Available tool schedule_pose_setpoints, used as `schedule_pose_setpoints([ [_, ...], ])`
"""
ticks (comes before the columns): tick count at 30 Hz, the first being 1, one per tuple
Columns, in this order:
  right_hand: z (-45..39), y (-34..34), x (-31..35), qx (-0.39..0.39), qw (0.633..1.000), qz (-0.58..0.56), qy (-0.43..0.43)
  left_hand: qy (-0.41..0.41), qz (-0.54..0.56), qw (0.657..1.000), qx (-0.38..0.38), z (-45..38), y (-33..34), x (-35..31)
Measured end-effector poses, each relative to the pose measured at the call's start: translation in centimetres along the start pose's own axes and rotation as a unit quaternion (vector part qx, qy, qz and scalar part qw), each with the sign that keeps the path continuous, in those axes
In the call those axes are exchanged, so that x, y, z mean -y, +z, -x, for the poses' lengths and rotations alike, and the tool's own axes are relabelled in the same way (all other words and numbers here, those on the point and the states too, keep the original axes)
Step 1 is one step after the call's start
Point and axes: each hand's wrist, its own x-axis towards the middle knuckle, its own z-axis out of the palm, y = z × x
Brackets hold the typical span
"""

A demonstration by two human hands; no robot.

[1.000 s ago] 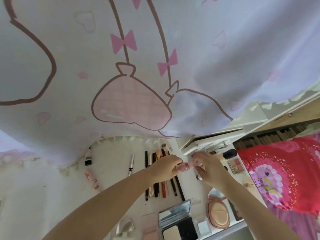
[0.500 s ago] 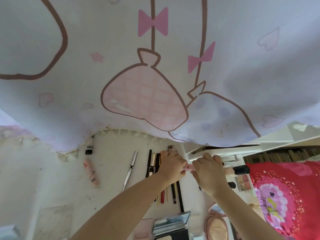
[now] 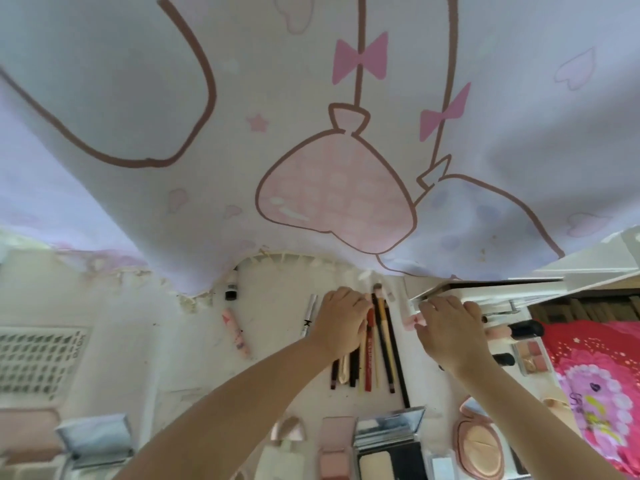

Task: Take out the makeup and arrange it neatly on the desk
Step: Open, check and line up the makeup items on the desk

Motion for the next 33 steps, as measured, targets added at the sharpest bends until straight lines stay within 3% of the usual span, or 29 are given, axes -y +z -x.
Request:
schedule_pose_setpoints([
  [2,0.2,-0.7,0.9,0.009,1.0,-0.012,0.009,-0.036,-0.022,0.998,-0.044,2.5,-2.1,1.5],
  [5,-0.3,-2.3,3.6,0.065,0.997,-0.04,-0.005,-0.149,-0.071,0.985,-0.051,7.3,-4.0,4.6],
  [8,-1.4,-3.5,8.0,0.055,0.992,-0.072,-0.089,-0.21,0.025,0.977,-0.038,11.1,-4.9,7.9],
  [12,-2.2,-2.1,15.6,0.212,0.949,-0.205,-0.108,-0.291,-0.033,0.956,-0.003,12.9,-5.9,11.0],
  [14,-2.1,-1.2,19.0,0.241,0.934,-0.242,-0.105,-0.299,-0.079,0.95,0.038,13.6,-6.0,12.2],
  [18,-1.5,0.4,23.3,0.229,0.936,-0.258,-0.075,-0.326,-0.099,0.928,0.15,15.1,-5.5,13.5],
  [25,-1.0,1.5,23.8,0.189,0.933,-0.304,-0.02,-0.318,-0.113,0.93,0.142,15.8,-4.1,14.6],
  [31,0.2,-0.9,20.8,0.198,0.877,-0.438,0.024,-0.319,-0.107,0.928,0.16,15.5,-4.6,14.4],
  [33,1.0,-2.3,19.7,0.179,0.826,-0.53,0.066,-0.329,-0.088,0.927,0.159,15.2,-5.7,13.6],
])
